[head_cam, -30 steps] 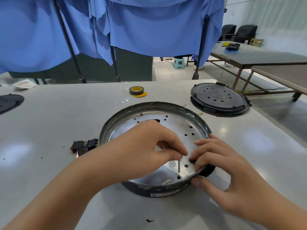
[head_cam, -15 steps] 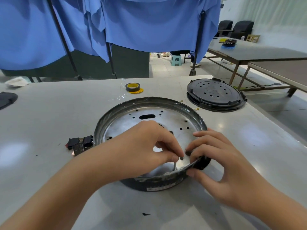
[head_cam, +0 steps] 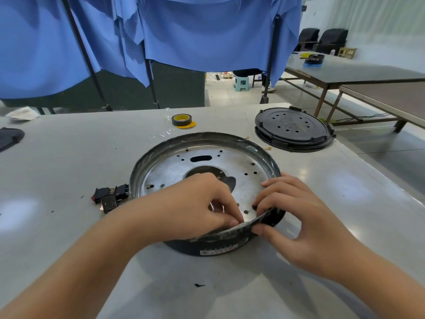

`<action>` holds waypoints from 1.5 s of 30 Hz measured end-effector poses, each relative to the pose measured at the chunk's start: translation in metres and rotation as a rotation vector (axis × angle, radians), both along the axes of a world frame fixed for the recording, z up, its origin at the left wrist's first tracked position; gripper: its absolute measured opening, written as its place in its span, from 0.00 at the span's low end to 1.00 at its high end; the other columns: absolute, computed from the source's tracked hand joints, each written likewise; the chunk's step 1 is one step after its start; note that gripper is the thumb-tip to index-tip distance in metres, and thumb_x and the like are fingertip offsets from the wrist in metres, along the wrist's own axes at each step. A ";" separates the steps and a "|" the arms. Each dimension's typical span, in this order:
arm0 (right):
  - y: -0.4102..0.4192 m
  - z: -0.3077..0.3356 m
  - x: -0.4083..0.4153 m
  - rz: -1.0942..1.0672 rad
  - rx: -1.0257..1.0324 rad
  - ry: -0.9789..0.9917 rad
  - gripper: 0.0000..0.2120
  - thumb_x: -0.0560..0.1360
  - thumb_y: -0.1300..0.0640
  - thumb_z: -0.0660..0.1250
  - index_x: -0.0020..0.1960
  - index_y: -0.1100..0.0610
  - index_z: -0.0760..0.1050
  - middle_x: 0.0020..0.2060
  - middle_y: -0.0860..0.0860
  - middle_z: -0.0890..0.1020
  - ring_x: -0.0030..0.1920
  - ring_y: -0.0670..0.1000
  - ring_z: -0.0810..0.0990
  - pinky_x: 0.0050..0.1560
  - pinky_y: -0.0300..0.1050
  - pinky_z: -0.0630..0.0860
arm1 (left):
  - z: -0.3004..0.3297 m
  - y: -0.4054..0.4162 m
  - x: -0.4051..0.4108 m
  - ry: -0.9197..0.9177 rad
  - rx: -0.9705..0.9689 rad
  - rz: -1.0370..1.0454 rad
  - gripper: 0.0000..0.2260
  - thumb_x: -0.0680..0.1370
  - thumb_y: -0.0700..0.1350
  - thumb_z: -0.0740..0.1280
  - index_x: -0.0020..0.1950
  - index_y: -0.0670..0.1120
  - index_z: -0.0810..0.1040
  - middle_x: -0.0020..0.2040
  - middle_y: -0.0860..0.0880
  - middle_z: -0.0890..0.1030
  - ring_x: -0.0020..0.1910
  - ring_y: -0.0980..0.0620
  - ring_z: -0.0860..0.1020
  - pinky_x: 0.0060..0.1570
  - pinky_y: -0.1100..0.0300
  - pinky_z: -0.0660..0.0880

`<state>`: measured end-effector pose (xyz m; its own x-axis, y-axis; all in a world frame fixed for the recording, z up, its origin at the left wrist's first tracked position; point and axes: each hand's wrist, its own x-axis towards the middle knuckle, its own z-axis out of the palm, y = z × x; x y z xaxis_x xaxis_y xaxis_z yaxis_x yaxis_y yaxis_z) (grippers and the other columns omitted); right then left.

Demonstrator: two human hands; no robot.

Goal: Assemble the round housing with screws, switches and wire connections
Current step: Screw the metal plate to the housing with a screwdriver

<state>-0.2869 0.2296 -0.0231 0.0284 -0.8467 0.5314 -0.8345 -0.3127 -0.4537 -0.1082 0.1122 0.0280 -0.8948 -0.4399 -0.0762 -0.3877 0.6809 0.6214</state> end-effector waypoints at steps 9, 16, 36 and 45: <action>0.001 0.001 0.001 -0.002 0.009 0.016 0.05 0.67 0.53 0.74 0.41 0.50 0.79 0.43 0.40 0.80 0.59 0.44 0.74 0.62 0.44 0.69 | -0.007 -0.003 -0.004 0.051 0.073 0.049 0.05 0.73 0.44 0.73 0.39 0.54 0.84 0.30 0.62 0.79 0.31 0.63 0.75 0.34 0.69 0.73; 0.004 0.010 -0.007 -0.125 -0.039 -0.275 0.11 0.73 0.51 0.64 0.55 0.49 0.76 0.52 0.42 0.79 0.58 0.42 0.76 0.56 0.28 0.67 | -0.009 -0.005 0.000 0.043 0.075 0.024 0.04 0.74 0.45 0.72 0.42 0.54 0.85 0.35 0.55 0.82 0.36 0.54 0.79 0.42 0.57 0.79; -0.048 0.033 -0.063 -0.704 0.559 -0.087 0.11 0.74 0.47 0.69 0.47 0.55 0.78 0.37 0.51 0.81 0.40 0.51 0.80 0.45 0.47 0.79 | -0.005 -0.003 0.002 0.044 0.106 0.001 0.04 0.73 0.45 0.71 0.41 0.54 0.84 0.33 0.61 0.79 0.32 0.65 0.74 0.35 0.73 0.71; -0.035 0.127 -0.046 -0.339 0.110 -0.657 0.05 0.71 0.53 0.72 0.44 0.51 0.77 0.40 0.50 0.84 0.39 0.49 0.83 0.33 0.40 0.80 | -0.005 -0.005 0.001 0.036 0.056 0.039 0.05 0.72 0.49 0.73 0.37 0.57 0.82 0.33 0.63 0.80 0.33 0.66 0.76 0.33 0.74 0.69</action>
<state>-0.3325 0.1951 0.1039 -0.5377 -0.8019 0.2606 -0.4234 -0.0105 -0.9059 -0.1077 0.1076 0.0229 -0.8797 -0.4705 -0.0692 -0.3897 0.6297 0.6720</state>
